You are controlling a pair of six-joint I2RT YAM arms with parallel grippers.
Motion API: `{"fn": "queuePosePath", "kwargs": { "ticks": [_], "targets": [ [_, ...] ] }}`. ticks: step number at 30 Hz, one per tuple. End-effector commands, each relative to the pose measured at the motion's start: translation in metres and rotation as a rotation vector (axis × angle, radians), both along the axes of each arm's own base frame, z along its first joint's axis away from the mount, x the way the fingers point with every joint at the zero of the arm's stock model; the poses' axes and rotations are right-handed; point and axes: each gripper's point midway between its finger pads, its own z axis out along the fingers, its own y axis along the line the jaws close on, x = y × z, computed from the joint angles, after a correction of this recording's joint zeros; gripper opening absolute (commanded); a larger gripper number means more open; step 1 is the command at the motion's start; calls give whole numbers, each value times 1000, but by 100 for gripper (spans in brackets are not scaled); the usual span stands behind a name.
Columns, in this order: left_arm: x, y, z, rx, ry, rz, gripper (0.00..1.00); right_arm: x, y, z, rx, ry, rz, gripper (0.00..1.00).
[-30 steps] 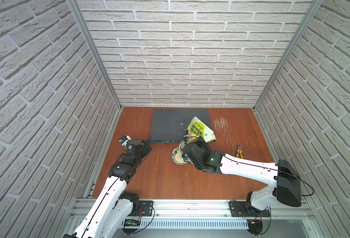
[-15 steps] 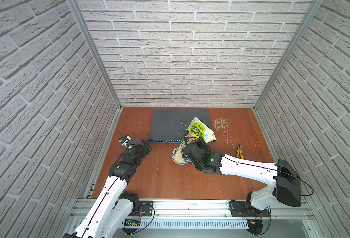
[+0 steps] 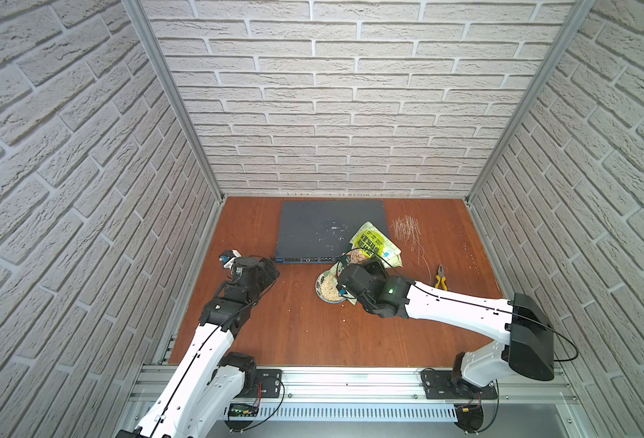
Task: Pour the oats into the breakfast bowl
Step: Pour the oats into the bowl.
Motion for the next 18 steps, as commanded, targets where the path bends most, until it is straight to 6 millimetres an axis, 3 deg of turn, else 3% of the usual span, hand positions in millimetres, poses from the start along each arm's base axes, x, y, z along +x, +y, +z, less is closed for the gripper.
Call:
{"fn": "queuePosePath", "kwargs": {
  "ticks": [1,11,18],
  "targets": [
    [0,2,-1,4,8,4,93,5,-7,46,190,-115,-85,4],
    [1,2,-1,5,16,7,94,7,-24,27,286,-48,-169,4],
    [3,1,-1,4,21,4,94,7,-34,18,457,42,-228,4]
  ]
}}
